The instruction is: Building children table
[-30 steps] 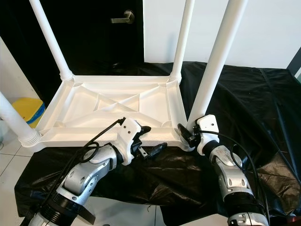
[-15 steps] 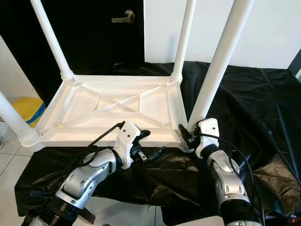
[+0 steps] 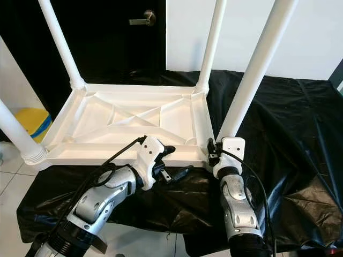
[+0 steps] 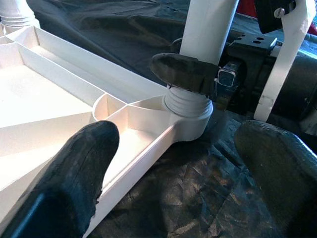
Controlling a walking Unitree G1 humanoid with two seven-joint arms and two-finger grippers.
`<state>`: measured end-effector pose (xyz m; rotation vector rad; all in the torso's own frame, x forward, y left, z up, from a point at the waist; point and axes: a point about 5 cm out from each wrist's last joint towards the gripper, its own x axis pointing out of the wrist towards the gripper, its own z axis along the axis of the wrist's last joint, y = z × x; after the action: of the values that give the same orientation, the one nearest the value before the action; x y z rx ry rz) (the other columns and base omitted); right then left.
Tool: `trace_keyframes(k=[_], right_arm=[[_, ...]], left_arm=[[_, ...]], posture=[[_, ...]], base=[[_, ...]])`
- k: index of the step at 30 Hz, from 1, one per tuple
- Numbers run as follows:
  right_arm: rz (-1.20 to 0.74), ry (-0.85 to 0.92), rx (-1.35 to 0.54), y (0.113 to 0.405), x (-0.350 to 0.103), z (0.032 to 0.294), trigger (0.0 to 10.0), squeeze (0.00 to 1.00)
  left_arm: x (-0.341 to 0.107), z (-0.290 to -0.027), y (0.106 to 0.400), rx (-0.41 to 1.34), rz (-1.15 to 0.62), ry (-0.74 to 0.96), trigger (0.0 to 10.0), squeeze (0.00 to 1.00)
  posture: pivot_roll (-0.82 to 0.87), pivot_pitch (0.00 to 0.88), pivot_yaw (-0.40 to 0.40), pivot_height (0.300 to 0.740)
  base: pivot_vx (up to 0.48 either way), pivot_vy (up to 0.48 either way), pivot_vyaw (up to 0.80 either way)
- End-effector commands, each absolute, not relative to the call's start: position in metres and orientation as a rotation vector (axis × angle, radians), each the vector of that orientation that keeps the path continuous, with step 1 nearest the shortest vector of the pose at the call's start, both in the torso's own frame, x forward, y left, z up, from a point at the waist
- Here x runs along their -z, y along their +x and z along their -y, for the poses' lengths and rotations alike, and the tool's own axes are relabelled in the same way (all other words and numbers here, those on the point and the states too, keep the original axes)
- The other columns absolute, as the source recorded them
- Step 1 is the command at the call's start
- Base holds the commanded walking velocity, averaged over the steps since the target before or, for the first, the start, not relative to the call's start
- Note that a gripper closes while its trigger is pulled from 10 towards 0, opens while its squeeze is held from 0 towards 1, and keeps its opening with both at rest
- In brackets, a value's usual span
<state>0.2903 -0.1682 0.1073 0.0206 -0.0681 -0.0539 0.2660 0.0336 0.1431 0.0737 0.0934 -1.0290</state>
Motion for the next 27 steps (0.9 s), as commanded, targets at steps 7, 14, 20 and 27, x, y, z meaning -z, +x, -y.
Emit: trace_keyframes(k=[7,14,20,27], right_arm=[[0.118,0.012,-0.006,0.289,-0.116,0.169,10.0,1.0],[0.12,-0.026,-0.114,0.288,-0.119,0.184,10.0,1.0],[0.085,-0.06,-0.306,0.292,-0.119,0.189,10.0,1.0],[0.022,-0.112,-0.514,0.3,-0.114,0.181,10.0,0.0]], left_arm=[[-0.147,-0.031,0.267,1.069,-0.078,0.081,10.0,0.0],[-0.147,-0.034,0.27,1.06,-0.079,0.087,10.0,0.0],[-0.148,-0.038,0.271,1.054,-0.081,0.094,10.0,0.0],[-0.149,-0.04,0.273,1.052,-0.081,0.102,10.0,0.0]], posture=[[-0.09,0.024,-0.057,0.74],[-0.09,0.03,-0.052,0.74],[-0.08,0.037,-0.041,0.74],[-0.07,0.045,-0.038,0.74]], base=[[0.0,0.0,0.0],[0.0,0.0,0.0],[0.0,0.0,0.0],[0.0,0.0,0.0]])
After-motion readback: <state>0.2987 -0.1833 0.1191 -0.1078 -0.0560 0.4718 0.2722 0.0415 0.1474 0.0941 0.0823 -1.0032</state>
